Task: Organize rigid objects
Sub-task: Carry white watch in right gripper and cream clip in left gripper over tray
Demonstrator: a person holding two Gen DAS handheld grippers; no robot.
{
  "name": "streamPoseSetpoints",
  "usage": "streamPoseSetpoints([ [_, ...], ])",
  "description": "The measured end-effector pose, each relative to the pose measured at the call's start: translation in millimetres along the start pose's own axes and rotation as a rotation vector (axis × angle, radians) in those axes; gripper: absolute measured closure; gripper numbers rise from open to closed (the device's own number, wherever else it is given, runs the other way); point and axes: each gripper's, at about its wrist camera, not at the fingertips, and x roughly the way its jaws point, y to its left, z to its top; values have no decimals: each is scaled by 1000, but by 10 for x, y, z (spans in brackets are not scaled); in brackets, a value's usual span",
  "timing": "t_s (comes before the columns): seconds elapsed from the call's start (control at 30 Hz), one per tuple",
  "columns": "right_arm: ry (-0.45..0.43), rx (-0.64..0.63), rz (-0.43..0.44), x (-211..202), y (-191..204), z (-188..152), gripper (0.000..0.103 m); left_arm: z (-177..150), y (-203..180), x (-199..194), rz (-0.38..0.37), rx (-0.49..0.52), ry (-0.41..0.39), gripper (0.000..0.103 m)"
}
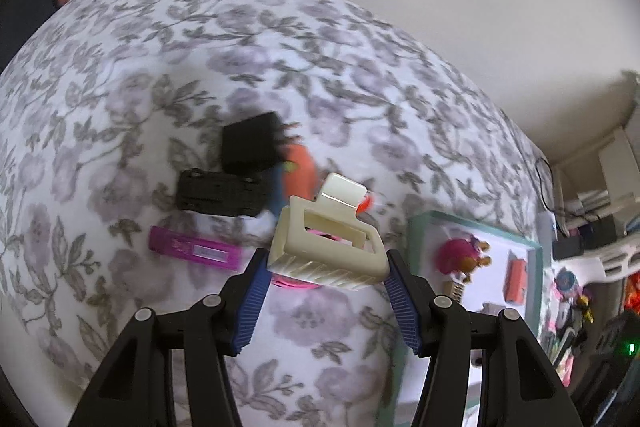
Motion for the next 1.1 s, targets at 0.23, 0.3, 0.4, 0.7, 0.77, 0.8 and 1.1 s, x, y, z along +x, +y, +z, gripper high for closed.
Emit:
streamPoseSetpoints([
  [0.23,-7,98,-54,-59,-435,81,51,-175,-422,77,-37,89,36,43],
  [0.3,-11,122,-61,-89,-541,103,51,-235,-536,104,-33,119,45,43],
  [0.4,-20,137,-79,-128,-628,118,51,-324,-699,173,-33,159,66,43],
  [0.7,-8,134,-87,-131,-699,128,51,-594,-1065,377,-7,275,122,43],
  [0.77,-4,128,-92,-122,-704,127,51,-633,-1120,407,0,292,126,43],
  [0.8,-3,127,-93,-120,-707,124,51,-651,-1149,424,4,300,127,43],
  [1.1,4,133,-100,-113,-775,120,50,-689,-1319,455,-10,328,105,43],
])
